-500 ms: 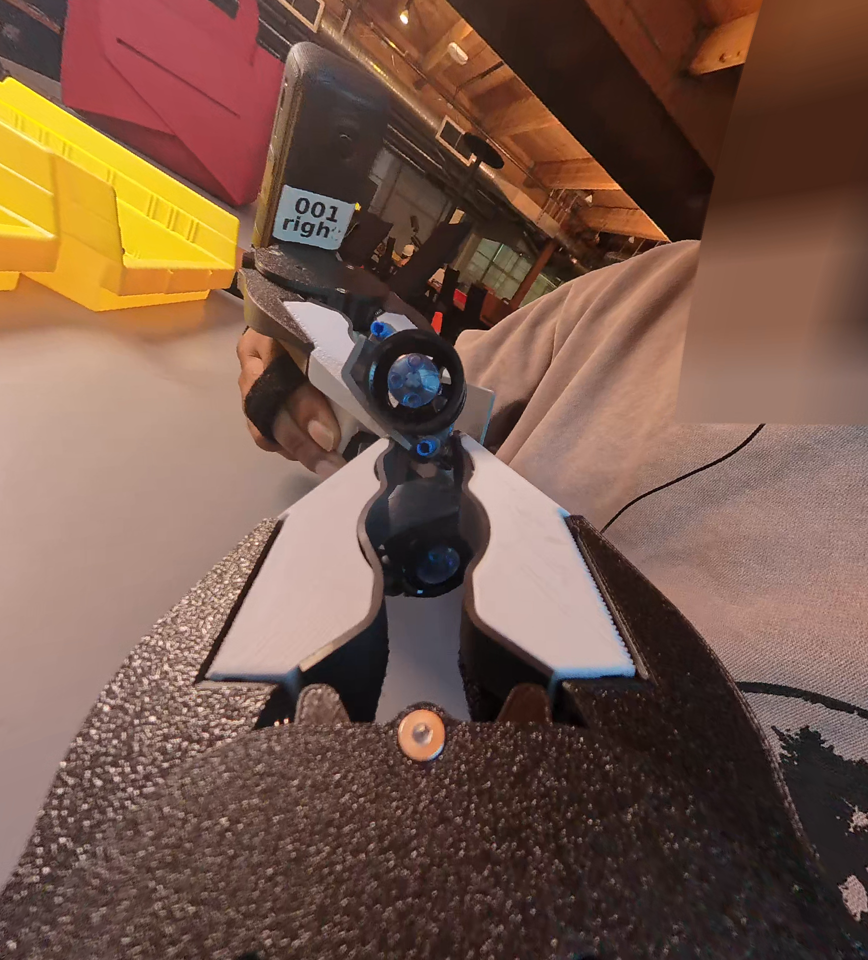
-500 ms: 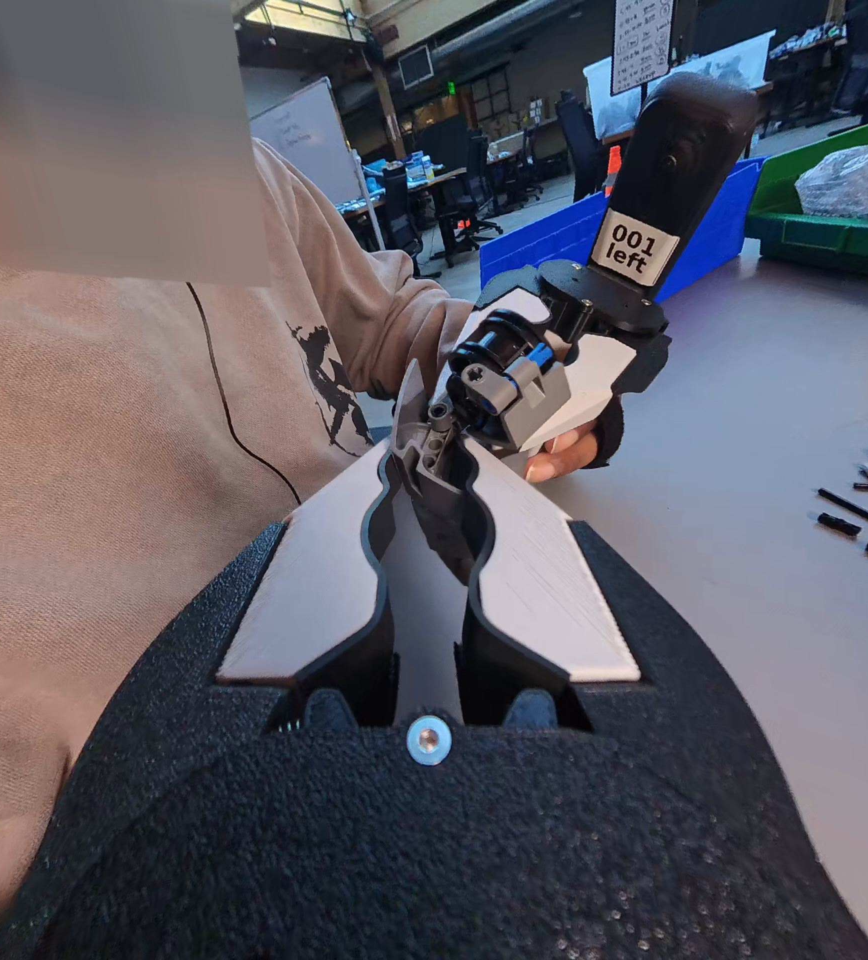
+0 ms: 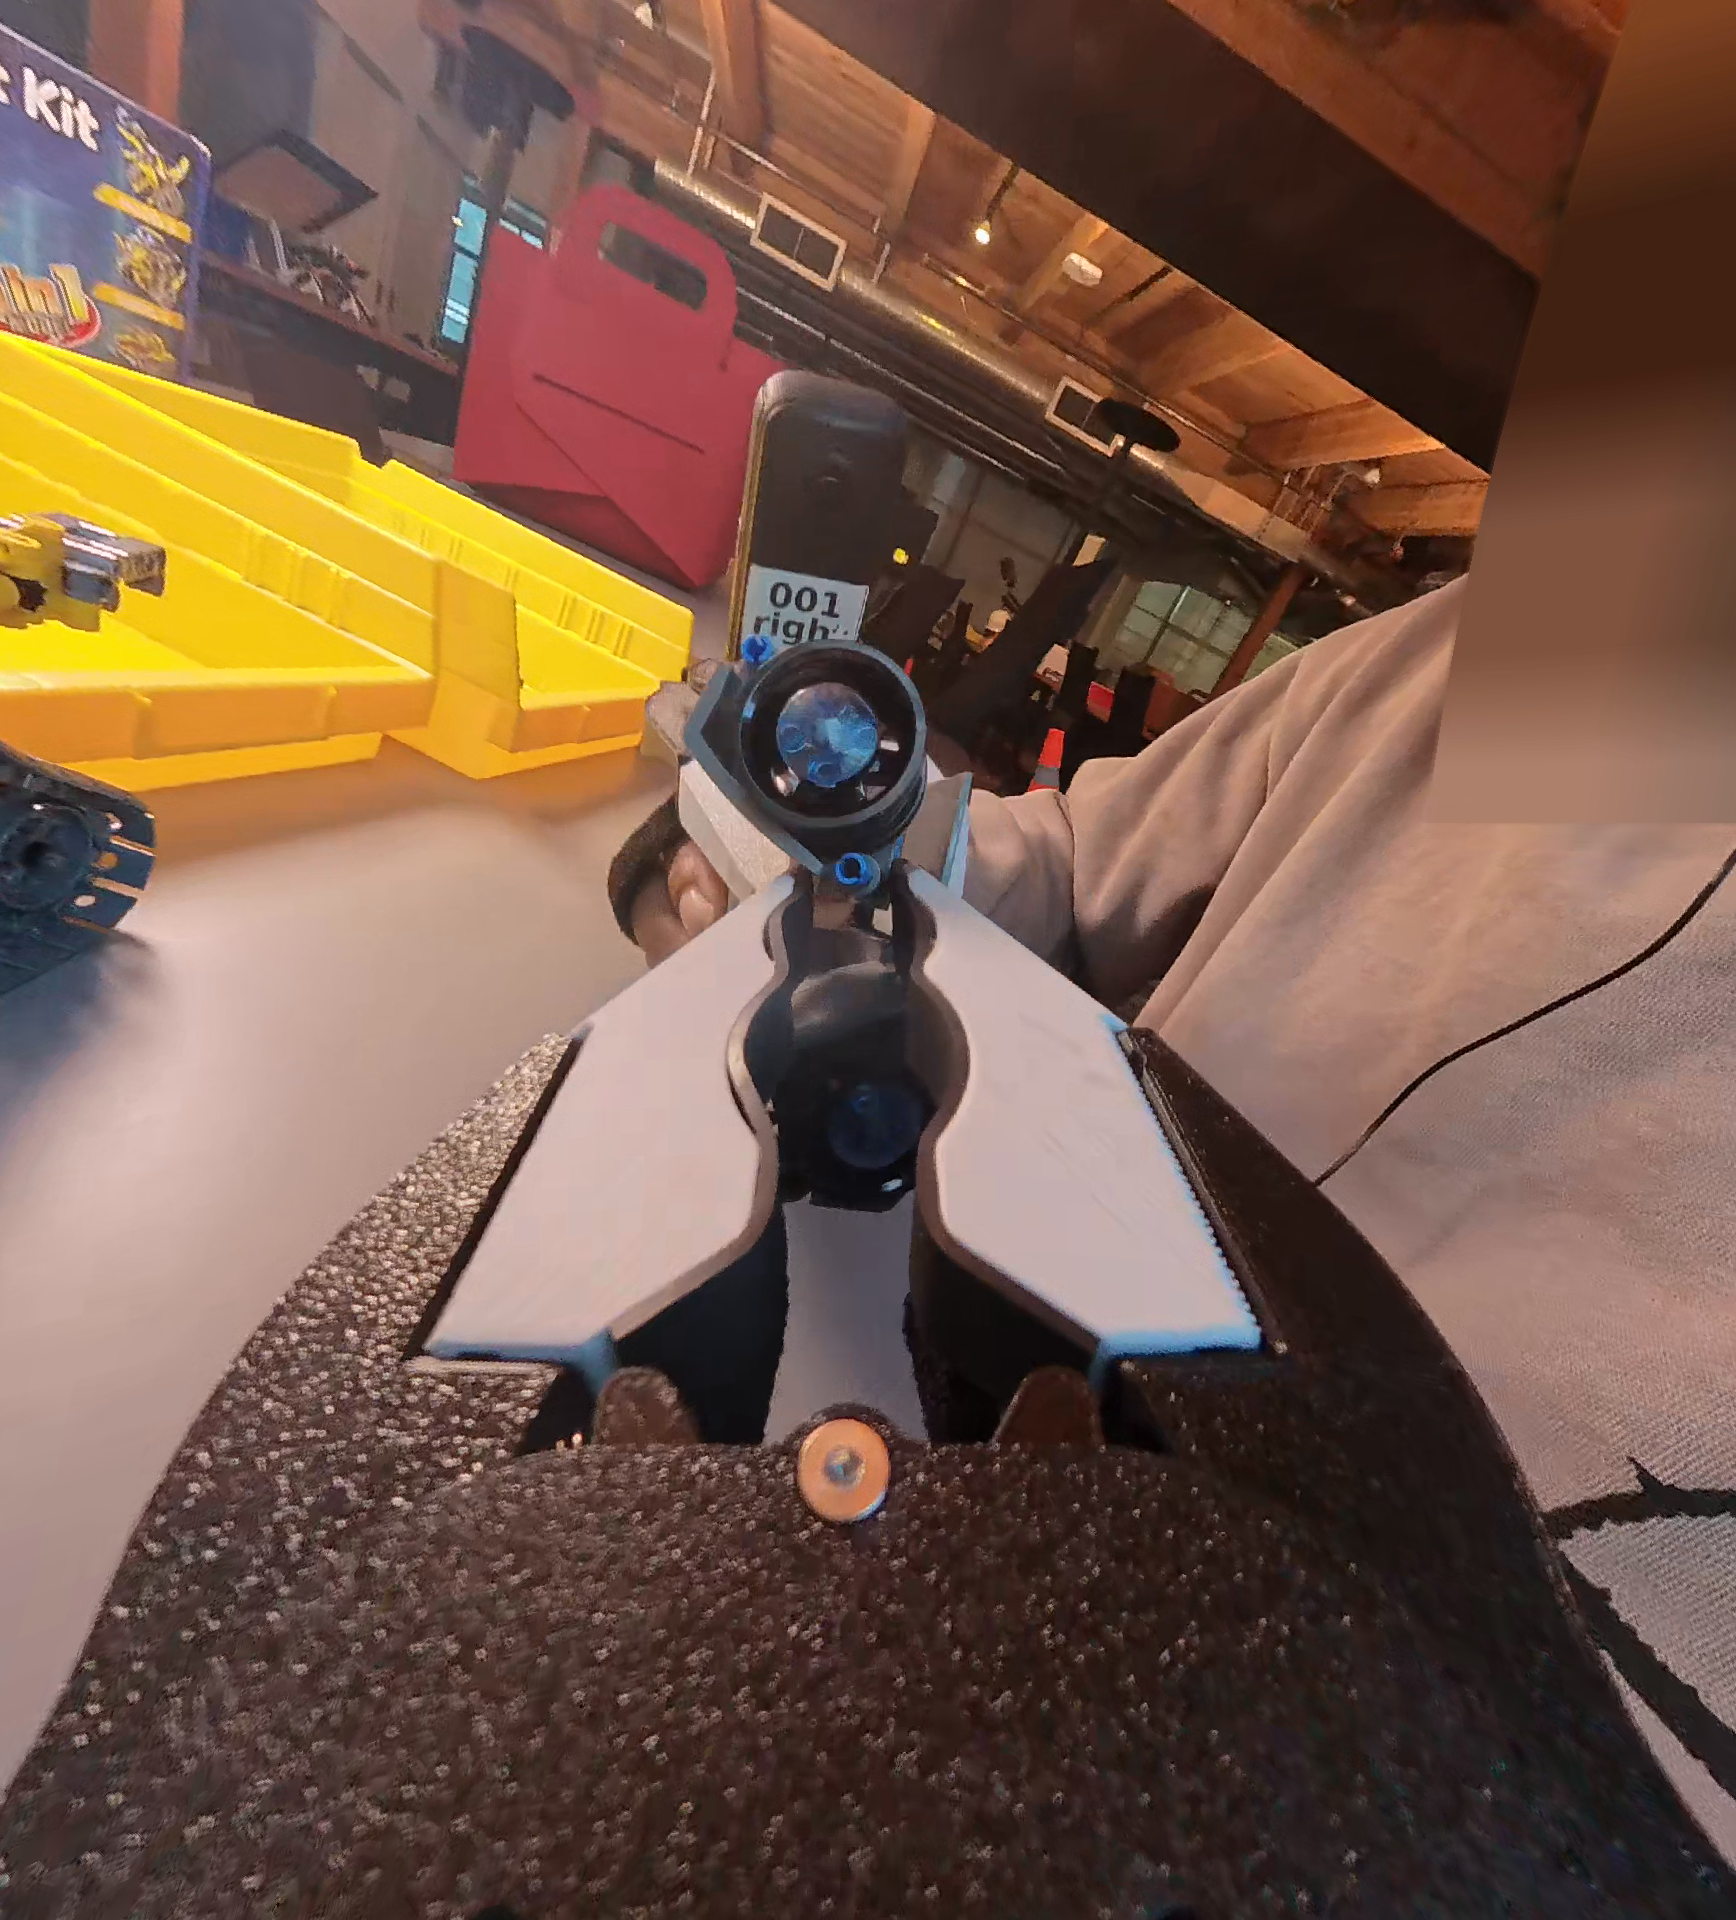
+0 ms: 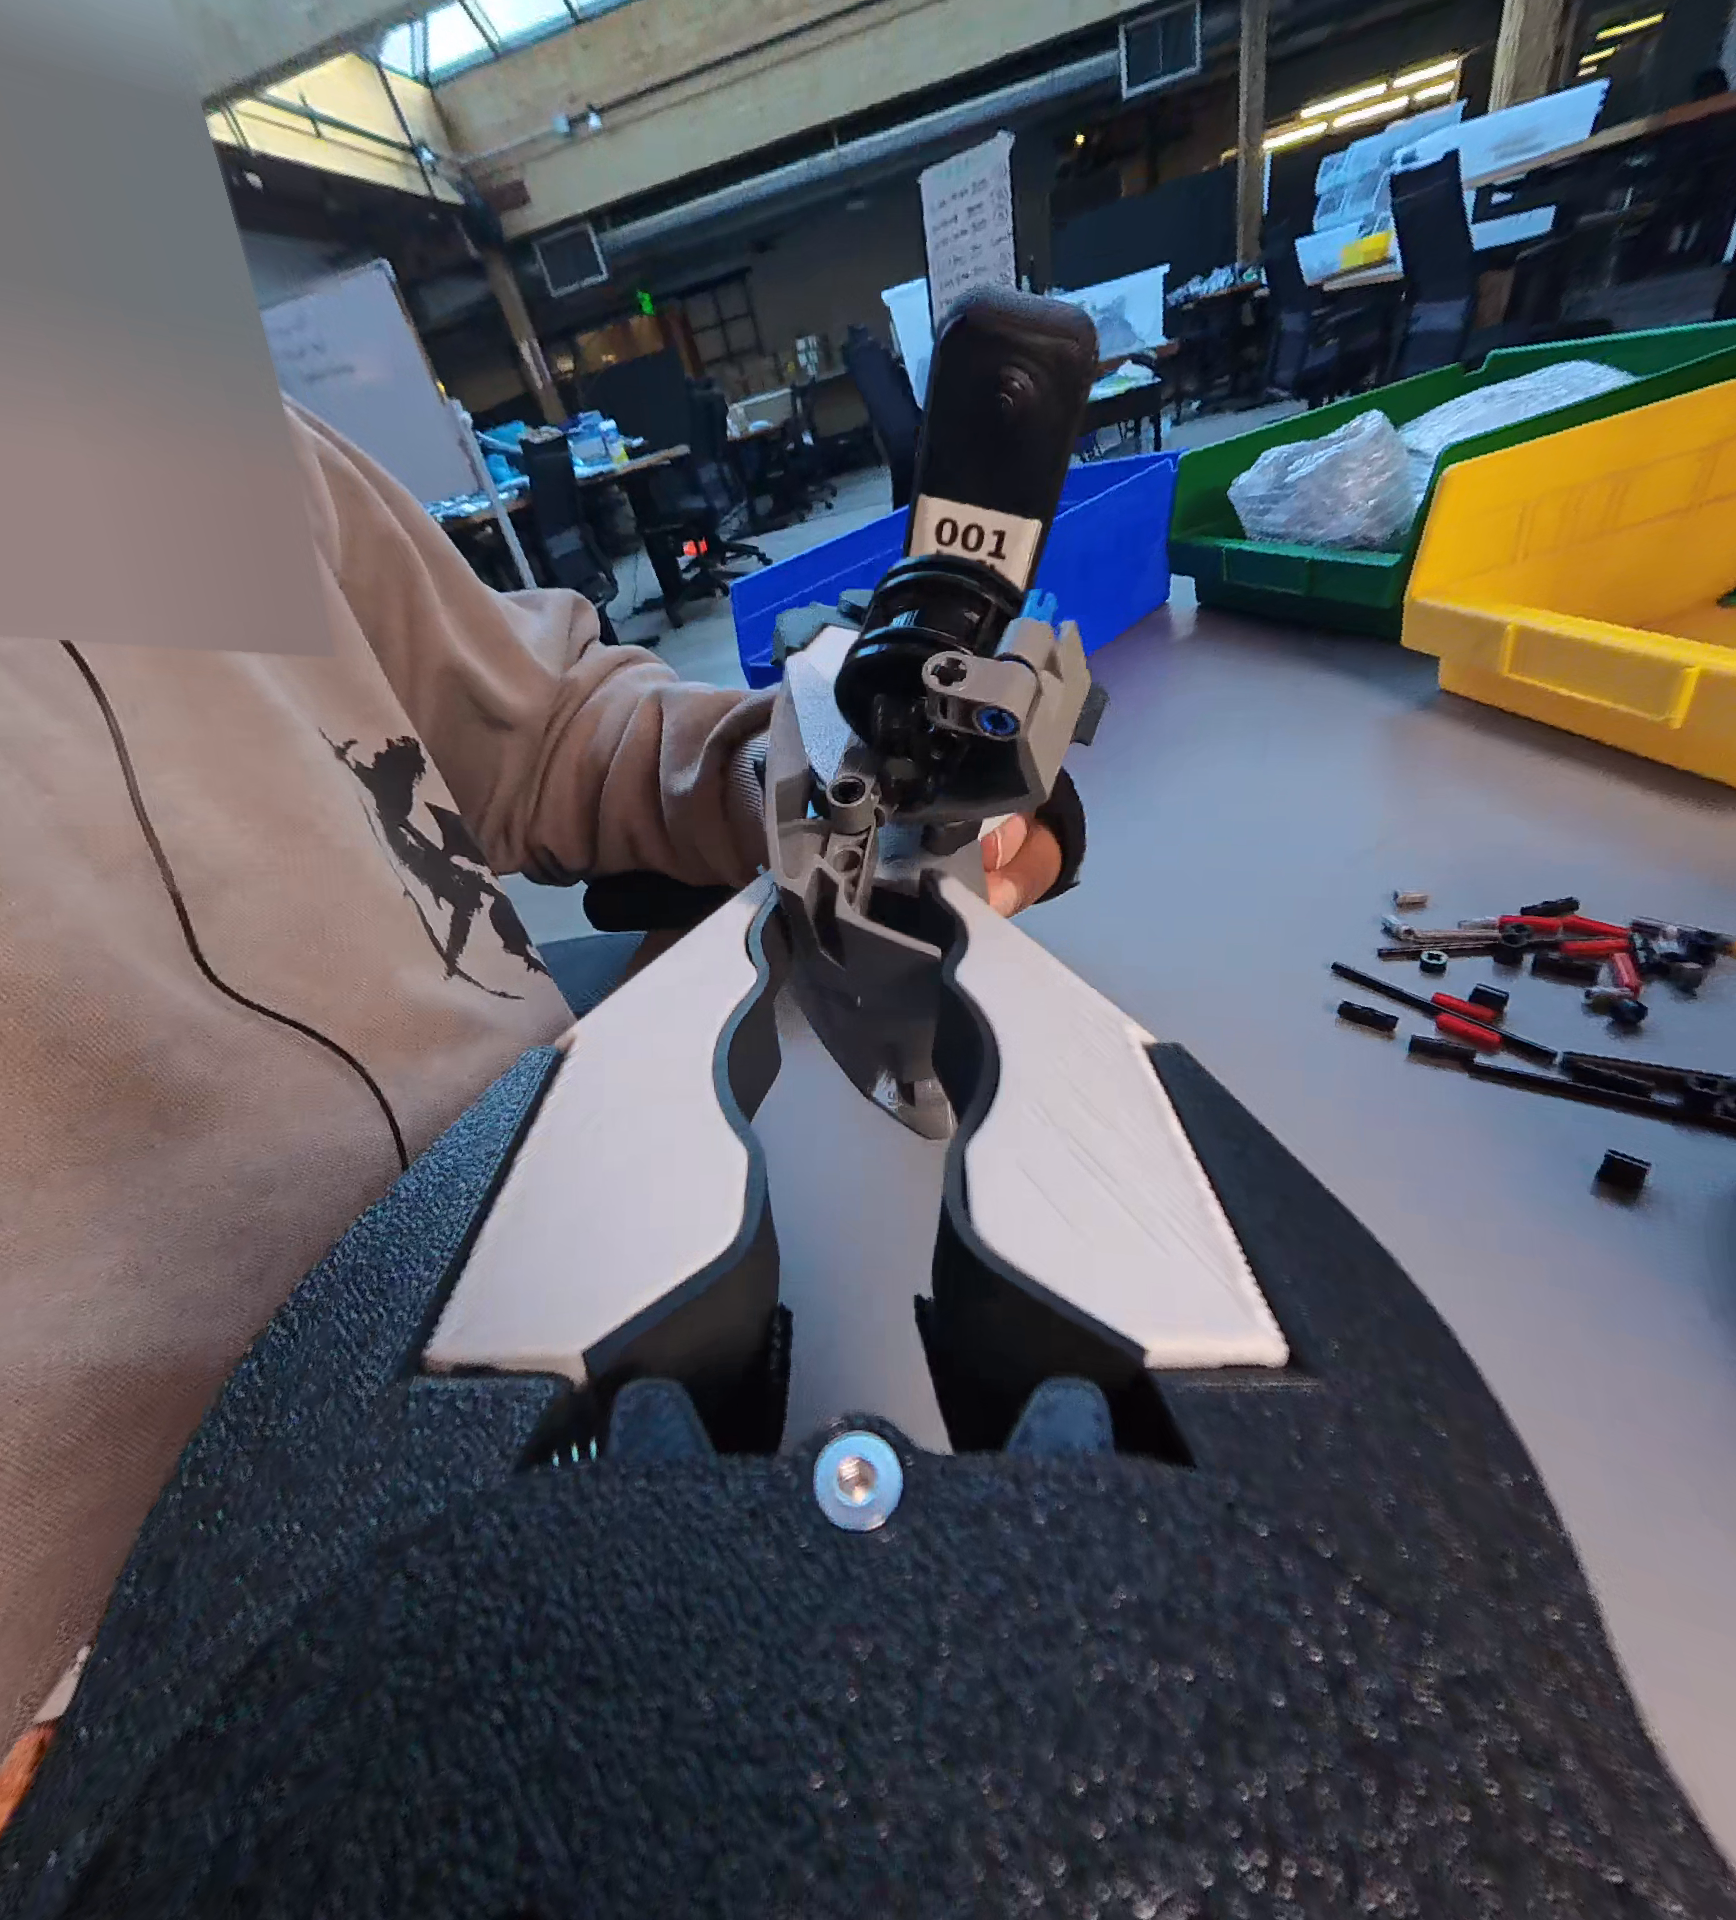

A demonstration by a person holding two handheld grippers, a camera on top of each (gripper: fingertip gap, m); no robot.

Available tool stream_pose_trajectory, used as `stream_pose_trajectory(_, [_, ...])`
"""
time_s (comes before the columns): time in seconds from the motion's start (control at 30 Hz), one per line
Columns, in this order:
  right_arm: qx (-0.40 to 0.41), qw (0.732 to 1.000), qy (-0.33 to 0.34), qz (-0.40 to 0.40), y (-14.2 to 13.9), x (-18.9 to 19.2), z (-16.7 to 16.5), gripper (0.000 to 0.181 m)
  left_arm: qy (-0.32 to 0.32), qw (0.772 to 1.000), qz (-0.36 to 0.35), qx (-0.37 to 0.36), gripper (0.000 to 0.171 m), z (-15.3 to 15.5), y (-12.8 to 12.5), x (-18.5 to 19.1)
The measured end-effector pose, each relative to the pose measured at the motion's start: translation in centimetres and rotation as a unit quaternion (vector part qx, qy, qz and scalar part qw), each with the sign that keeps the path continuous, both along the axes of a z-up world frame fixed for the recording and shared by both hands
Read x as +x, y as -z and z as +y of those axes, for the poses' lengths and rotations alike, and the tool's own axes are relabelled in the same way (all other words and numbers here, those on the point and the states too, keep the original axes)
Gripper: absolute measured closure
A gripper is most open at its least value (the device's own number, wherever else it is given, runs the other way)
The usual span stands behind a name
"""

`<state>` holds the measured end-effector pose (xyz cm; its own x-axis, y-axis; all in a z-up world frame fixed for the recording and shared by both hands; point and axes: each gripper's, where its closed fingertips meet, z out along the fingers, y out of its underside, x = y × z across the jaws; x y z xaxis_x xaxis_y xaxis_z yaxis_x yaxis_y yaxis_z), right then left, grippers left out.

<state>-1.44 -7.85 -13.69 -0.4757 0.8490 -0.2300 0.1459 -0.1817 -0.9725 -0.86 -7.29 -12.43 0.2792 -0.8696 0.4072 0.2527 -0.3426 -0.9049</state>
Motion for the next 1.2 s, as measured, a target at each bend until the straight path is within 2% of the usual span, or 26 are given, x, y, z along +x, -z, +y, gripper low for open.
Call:
stream_pose_trajectory(0.23, [-0.001,0.998,-0.062,0.009,-0.8,0.8,-1.8,0.164,0.038,0.999,-0.032,-0.003,0.157,-1.1,-0.9,0.5])
stream_pose_trajectory(0.5, [0.020,0.994,-0.108,-0.021,0.3,1.1,-3.4,0.168,0.103,0.991,-0.057,-0.055,0.156,-2.0,-0.5,0.9])
stream_pose_trajectory(0.63, [0.032,0.990,-0.127,-0.046,1.5,1.1,-4.2,0.169,0.095,0.992,-0.063,-0.055,0.166,-1.6,-0.8,1.1])
stream_pose_trajectory(0.7, [0.039,0.987,-0.147,-0.048,1.9,1.3,-5.2,0.169,0.115,0.988,-0.075,-0.068,0.167,-1.8,-0.8,1.4])
stream_pose_trajectory(0.83, [0.045,0.987,-0.141,-0.059,2.0,1.1,-4.5,0.169,0.088,0.994,-0.050,-0.043,0.168,-1.3,-0.7,1.1])
stream_pose_trajectory(1.07, [0.033,0.986,-0.142,-0.080,2.5,1.2,-4.0,0.169,0.075,0.995,-0.048,-0.052,0.169,-0.6,-0.2,1.1])
stream_pose_trajectory(1.2, [-0.050,0.989,-0.121,-0.064,1.5,1.0,-2.3,0.168,0.052,0.995,-0.055,-0.070,0.167,0.4,-0.3,0.6])
